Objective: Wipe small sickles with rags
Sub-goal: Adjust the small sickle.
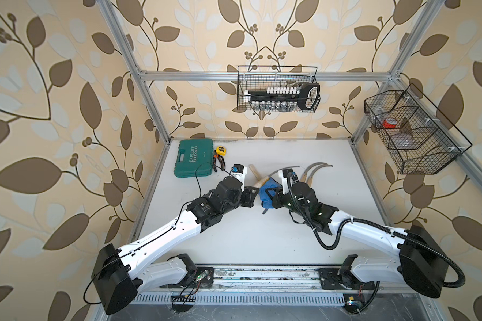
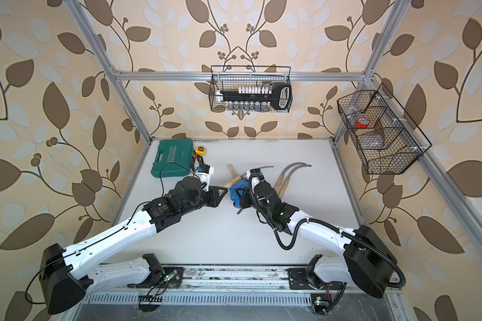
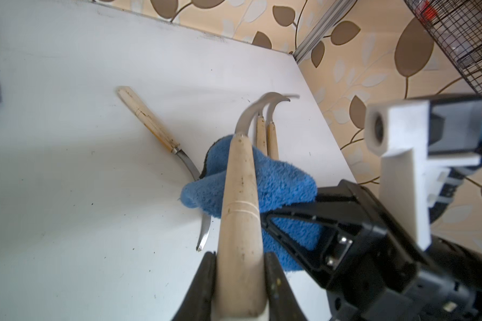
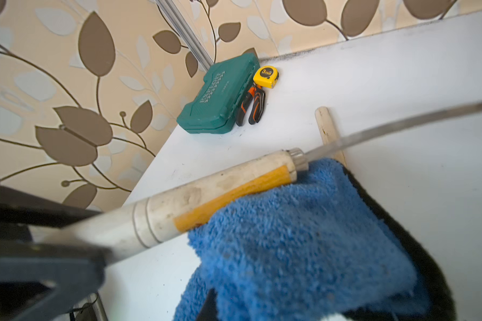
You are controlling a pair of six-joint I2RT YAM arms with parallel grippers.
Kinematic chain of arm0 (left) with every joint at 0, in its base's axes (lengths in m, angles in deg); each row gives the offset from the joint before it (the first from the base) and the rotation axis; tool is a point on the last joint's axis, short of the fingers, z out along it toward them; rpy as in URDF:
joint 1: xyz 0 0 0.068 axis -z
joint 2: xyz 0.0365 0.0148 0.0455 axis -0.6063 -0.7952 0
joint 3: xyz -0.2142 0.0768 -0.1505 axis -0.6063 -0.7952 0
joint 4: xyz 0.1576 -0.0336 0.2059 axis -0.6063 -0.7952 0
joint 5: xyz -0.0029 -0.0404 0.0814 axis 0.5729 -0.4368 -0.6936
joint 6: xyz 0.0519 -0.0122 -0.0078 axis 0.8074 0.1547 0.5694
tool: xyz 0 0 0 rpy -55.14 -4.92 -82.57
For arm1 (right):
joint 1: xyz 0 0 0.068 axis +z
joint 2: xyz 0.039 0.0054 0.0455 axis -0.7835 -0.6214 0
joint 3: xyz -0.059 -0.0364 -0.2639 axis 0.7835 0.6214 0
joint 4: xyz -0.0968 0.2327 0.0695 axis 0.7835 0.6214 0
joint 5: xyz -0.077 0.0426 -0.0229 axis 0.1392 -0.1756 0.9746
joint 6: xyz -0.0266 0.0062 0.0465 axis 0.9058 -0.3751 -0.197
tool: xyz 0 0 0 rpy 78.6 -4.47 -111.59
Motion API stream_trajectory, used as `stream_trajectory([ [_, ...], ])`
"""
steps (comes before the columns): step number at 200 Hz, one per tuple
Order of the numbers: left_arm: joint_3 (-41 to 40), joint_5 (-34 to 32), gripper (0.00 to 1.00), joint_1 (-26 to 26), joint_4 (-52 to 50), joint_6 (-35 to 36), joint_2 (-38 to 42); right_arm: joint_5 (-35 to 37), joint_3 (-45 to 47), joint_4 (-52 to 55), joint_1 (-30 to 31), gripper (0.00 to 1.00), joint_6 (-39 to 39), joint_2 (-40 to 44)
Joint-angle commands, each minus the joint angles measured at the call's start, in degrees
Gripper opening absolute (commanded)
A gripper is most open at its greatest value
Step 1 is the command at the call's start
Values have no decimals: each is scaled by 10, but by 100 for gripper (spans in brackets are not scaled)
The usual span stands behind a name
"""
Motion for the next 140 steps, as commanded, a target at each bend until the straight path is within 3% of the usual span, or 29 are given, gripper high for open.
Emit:
stream_trajectory([
  [1,-27,45,0,2,40,-6,30,0,-33,-40,-3,0,5,-12],
  [75,-107,151,0,2,136,-35,9,-32,-56,-63,1,0,22,-39],
  [140,-107,165,0,2,166,-39,-42,-39,-73,-71,27,0,51,-54],
])
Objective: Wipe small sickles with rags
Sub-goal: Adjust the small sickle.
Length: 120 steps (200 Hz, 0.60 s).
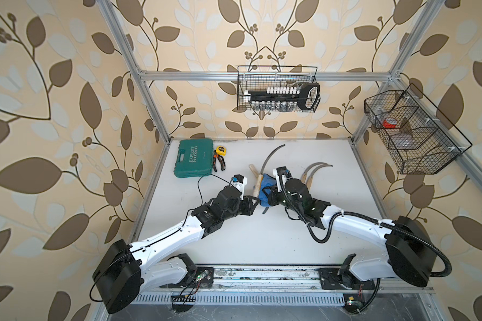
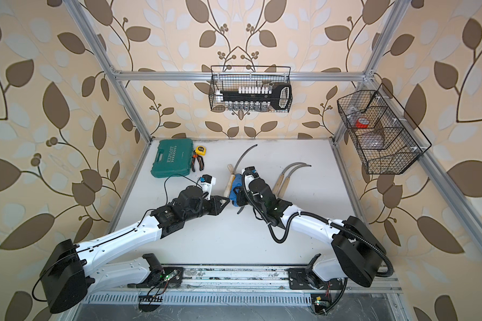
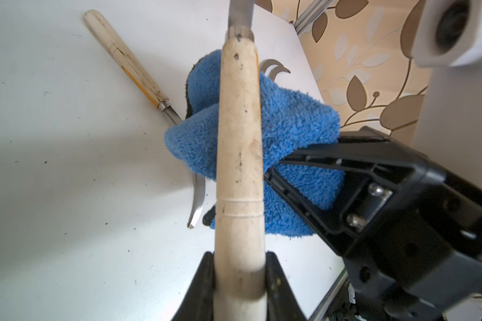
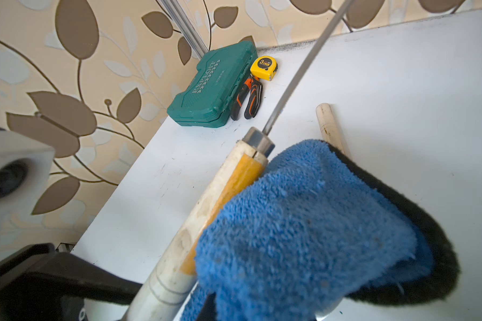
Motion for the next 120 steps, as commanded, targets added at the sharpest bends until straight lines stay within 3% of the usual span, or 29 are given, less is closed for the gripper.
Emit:
stream_trajectory([
  [1,-2,98,0,10,51,10,-18,-32,-40,-74,27,0,25,2],
  [51,-1,98,0,10,66,5,-41,-32,-47,-72,36,0,36,-6],
  [120,-13,6,0,9,66,29,3,-3,-3,-56,27,0,35,31],
])
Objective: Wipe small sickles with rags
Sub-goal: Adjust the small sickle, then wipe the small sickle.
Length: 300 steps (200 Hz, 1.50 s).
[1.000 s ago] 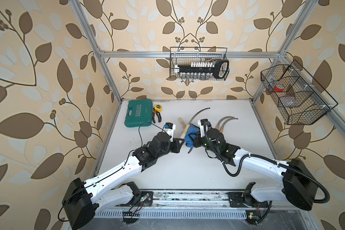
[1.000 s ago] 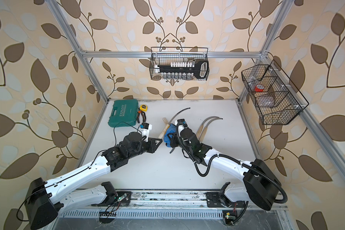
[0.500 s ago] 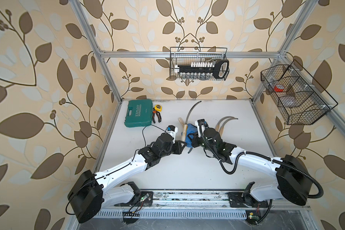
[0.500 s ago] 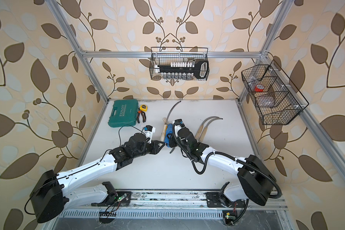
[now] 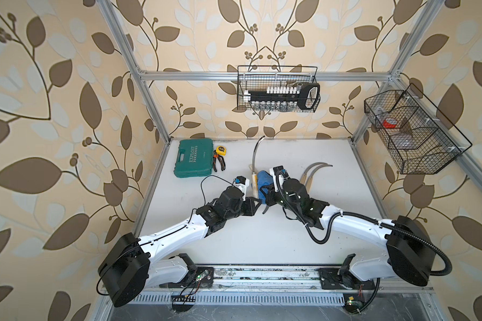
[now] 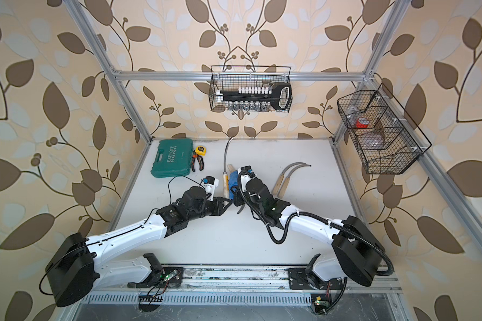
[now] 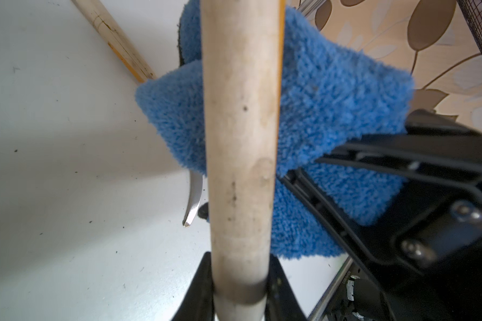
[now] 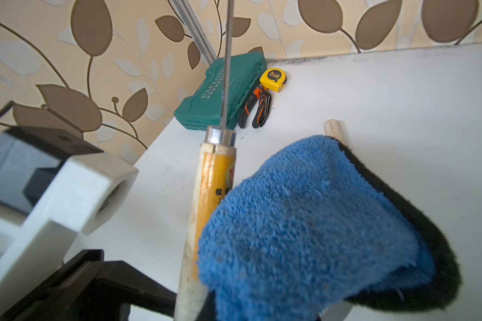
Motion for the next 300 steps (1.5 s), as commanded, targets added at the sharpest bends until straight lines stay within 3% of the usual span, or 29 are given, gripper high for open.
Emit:
stream_trajectory([
  [1,0,-9,0,10,33,38,29,-21,10,-51,8,0,7,33],
  [59,31,-12,0,-26,11,65,65,-27,56,-37,-6,0,7,78],
  [103,57,-14,0,-30,-14,74,86,-58,64,-42,-3,0,1,63],
  [173,69,8,0,-31,3,73,65,-114,42,-71,74,0,14,39],
  [204,57,4,0,-31,6,70,72,-81,59,-78,70,0,10,57],
  [240,50,14,0,-31,11,68,80,-100,73,-92,32,0,-15,58],
  [300,50,29,0,-31,25,64,59,-69,32,-78,107,0,10,41],
])
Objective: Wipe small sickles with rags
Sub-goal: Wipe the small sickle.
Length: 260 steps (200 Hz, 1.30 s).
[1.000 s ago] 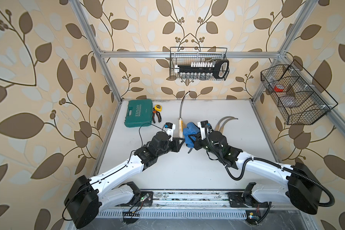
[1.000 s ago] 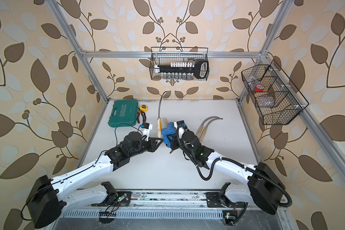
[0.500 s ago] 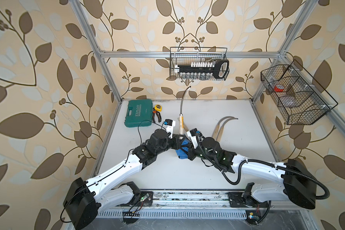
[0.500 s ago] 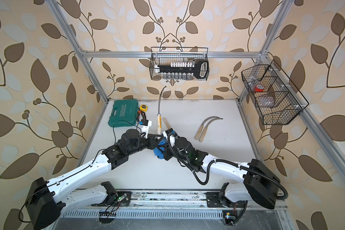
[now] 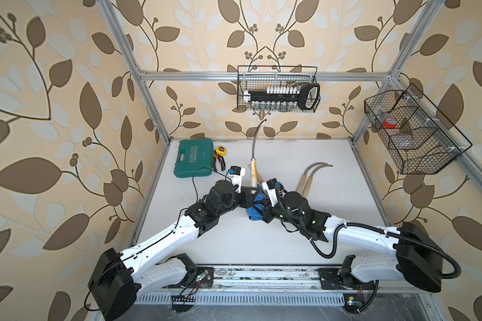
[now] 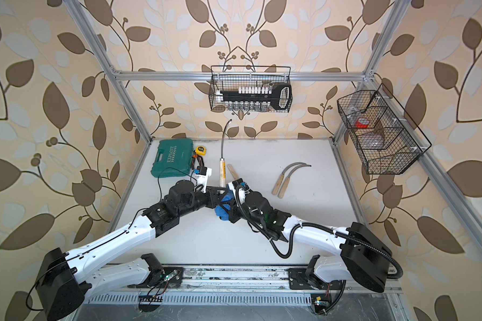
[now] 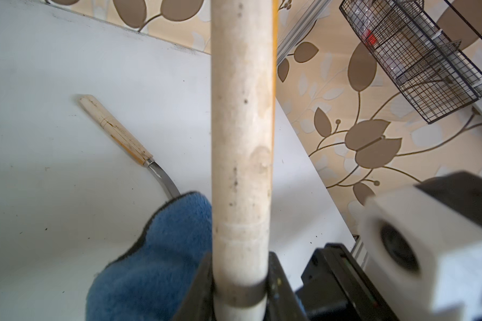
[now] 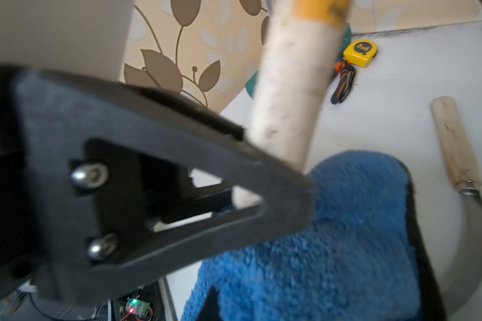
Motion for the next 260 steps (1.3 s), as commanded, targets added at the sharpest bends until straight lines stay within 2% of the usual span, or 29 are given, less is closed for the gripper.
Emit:
stream_trajectory([
  [1,7,24,0,-3,34,6,-5,12,-27,-20,18,0,16,-1],
  [27,1,23,0,-3,35,4,-5,37,-10,-12,-4,0,10,22],
  [48,-1,27,0,-3,34,4,0,-14,7,-19,-69,0,-13,27],
  [60,-4,34,0,-3,39,4,4,-15,13,-21,-85,0,-16,30],
  [77,-11,36,0,-3,46,2,8,-18,12,-28,-73,0,-9,33],
  [120,-9,32,0,-3,39,3,11,-8,-29,-15,8,0,21,15],
  [151,-18,29,0,-3,41,3,21,26,-15,-16,-8,0,13,18],
  [174,-21,36,0,-3,42,2,23,-40,5,-33,-77,0,-23,14],
  [183,-24,40,0,-3,46,2,24,-41,14,-41,-87,0,-30,15],
  [199,-30,40,0,-3,53,1,26,-34,19,-48,-73,0,-27,21],
  [230,-24,44,0,-3,46,0,21,8,-16,-22,2,0,4,13],
  [260,-27,48,0,-3,47,2,26,24,-9,-25,-7,0,5,17],
])
